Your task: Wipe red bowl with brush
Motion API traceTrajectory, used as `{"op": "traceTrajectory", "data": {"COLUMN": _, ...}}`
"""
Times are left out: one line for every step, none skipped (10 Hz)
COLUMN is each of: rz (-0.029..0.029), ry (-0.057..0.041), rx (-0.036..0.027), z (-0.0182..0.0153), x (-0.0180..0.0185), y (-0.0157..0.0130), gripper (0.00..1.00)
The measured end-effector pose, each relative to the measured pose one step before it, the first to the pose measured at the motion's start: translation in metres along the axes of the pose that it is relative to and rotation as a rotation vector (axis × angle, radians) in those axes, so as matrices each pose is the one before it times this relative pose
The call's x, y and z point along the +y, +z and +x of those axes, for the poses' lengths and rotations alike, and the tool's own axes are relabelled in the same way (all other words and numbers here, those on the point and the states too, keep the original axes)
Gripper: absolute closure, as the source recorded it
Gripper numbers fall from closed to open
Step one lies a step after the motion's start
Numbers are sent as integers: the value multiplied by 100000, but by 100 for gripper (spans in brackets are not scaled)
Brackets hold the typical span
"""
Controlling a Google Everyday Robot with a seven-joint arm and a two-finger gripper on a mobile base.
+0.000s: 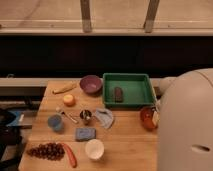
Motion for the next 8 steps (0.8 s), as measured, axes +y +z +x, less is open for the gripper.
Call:
{"op": "traceTrajectory", "data": {"rz": 189, "ry": -917, "rx": -546, "z": -666, "x": 349, "y": -216, "gripper": 100}}
{"op": "traceTrajectory", "data": {"rz": 271, "ry": -972, "rx": -596, "z": -293, "x": 252, "y": -286, "gripper": 100}}
{"op": "traceTrajectory", "data": {"rz": -110, "ry": -742, "rx": -455, "z": -76, "x": 314, "y": -214, "gripper": 100}}
{"op": "traceTrajectory", "data": {"rz": -494, "ry": -1705, "rx": -1210, "z": 31, "x": 615, "y": -275, "gripper": 100}}
{"op": "traceTrajectory", "data": {"rz": -414, "ry": -1310, "rx": -215, "z": 773, "x": 520, "y": -140, "gripper": 100}}
{"op": "traceTrajectory", "data": {"rz": -551, "ry": -1747, "rx": -653, "z": 952, "x": 864, "y": -128, "gripper": 100}}
{"op": "traceTrajectory", "data": {"rz": -378, "ry": -1539, "rx": -259, "z": 982, "x": 947, "y": -84, "gripper": 100}}
{"op": "traceTrajectory", "data": {"rz": -156, "ry": -1151, "rx": 256, "z": 1073, "x": 631, "y": -17, "gripper": 100}}
